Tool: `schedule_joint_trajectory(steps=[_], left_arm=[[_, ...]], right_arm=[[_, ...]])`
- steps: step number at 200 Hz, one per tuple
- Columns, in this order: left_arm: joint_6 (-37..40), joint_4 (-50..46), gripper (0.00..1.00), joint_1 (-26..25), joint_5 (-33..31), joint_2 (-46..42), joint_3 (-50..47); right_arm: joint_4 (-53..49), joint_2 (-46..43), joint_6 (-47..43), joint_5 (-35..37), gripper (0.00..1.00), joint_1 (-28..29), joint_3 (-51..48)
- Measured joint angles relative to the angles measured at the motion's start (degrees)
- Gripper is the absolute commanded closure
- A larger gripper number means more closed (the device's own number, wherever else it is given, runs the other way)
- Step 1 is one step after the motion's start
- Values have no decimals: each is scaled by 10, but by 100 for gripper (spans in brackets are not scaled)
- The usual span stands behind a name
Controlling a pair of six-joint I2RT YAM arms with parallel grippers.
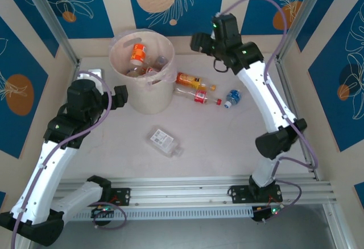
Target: Put the plastic bottles in the bin
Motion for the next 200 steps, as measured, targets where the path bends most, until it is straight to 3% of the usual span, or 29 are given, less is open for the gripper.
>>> schedule_joint_trajectory(steps=[45, 100, 150, 200], left_arm=[[0, 0, 0, 0, -4, 0, 0], [0, 0, 0, 0, -4, 8, 1], [0, 0, 1, 0, -4, 18, 1], [0, 0, 1, 0, -3, 24, 1]], right_arm=[[-12, -64, 59, 2, 0, -111, -223], [6, -80, 72, -3, 1, -194, -364], [49, -39, 74, -45, 0, -237, -396], [71, 74, 69, -88, 2, -238, -351]])
